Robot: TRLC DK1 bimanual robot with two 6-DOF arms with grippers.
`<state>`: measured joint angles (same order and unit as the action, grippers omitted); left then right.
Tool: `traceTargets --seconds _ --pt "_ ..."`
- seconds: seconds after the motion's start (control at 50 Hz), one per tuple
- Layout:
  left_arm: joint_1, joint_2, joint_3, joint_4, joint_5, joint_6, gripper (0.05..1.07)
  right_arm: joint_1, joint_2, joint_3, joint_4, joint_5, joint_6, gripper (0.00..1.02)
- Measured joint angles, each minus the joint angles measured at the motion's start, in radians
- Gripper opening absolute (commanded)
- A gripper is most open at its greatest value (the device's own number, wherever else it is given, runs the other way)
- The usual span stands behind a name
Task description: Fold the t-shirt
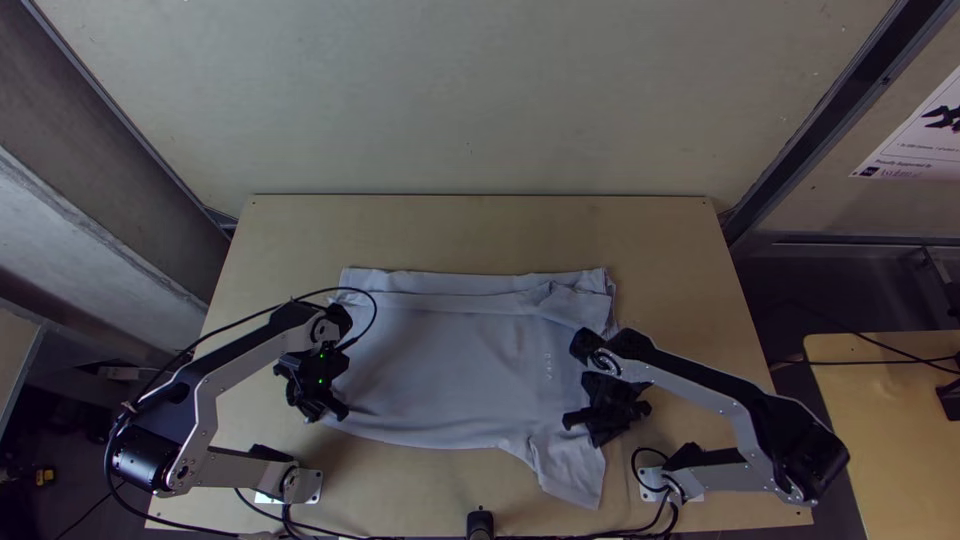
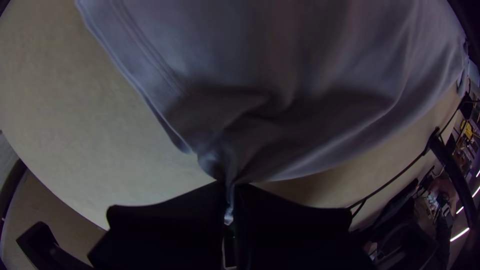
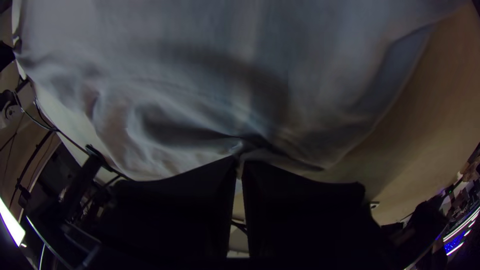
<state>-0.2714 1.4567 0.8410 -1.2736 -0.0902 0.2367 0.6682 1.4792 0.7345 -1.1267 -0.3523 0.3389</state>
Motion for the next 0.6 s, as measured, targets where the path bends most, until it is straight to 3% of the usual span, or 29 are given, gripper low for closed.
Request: traceTargets --seconds 0.24,0.6 --pt "0.02 0.0 0.073 0.002 0.0 0.0 0.08 -0.091 -0.074 0.087 -0.04 0.046 -0.013 0.02" --pt "0.1 0.0 0.123 0.011 0.005 0.0 0.08 -0.256 -0.081 0.219 -0.116 0.119 -0.116 0.02"
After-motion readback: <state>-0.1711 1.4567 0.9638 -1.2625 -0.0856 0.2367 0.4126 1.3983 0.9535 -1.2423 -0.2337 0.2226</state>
